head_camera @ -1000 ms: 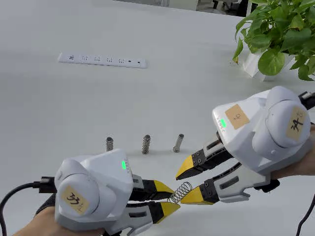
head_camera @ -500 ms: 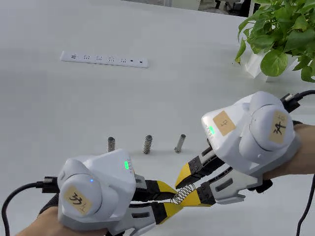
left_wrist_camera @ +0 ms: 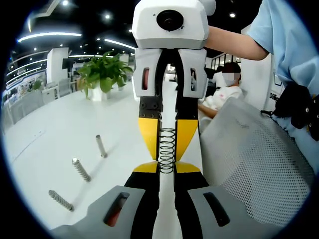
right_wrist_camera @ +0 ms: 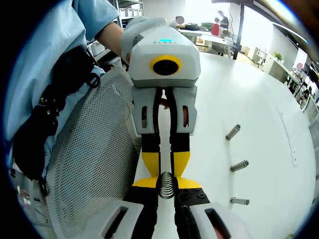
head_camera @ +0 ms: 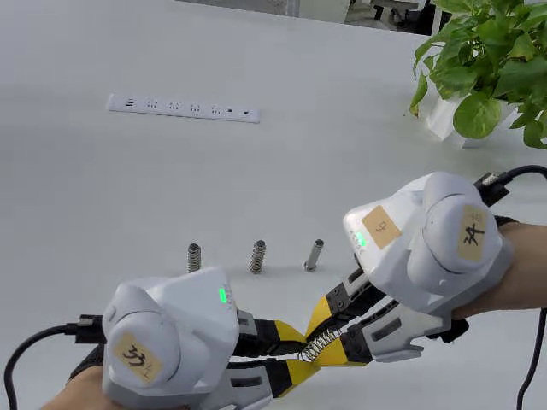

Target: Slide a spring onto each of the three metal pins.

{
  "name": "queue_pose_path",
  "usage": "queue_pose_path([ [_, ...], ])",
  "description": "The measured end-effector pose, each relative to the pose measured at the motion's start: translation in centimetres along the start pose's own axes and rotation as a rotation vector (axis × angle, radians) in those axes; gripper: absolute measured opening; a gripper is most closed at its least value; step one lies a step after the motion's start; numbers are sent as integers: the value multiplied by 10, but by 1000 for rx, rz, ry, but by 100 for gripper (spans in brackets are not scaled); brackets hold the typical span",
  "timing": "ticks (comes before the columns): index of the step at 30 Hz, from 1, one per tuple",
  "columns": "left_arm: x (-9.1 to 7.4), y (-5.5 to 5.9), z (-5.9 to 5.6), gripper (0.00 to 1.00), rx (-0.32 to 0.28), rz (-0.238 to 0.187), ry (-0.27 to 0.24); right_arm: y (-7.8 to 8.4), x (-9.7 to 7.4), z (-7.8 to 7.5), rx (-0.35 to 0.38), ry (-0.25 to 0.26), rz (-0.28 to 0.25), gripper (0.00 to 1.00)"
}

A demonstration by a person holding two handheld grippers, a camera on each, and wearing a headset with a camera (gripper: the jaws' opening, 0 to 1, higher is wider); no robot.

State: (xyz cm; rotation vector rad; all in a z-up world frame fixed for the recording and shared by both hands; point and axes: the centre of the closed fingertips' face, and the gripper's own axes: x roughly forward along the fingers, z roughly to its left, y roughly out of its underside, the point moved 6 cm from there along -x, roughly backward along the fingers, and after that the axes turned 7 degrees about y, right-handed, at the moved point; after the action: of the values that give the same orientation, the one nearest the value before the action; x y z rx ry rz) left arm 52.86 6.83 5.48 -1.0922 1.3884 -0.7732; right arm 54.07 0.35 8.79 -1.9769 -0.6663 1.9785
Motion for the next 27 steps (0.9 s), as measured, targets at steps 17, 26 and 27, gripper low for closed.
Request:
queue_pose_path([
  [17, 1, 4, -1, 6, -3, -15, -8, -1, 2, 1, 17, -5, -3, 7],
  [26, 2, 6, -1, 7, -13, -27, -35, 0, 3, 0, 16, -2, 6, 7],
  [27, 2, 6, 0, 8, -16, -28, -43, 0, 3, 0, 17, 2, 4, 7],
])
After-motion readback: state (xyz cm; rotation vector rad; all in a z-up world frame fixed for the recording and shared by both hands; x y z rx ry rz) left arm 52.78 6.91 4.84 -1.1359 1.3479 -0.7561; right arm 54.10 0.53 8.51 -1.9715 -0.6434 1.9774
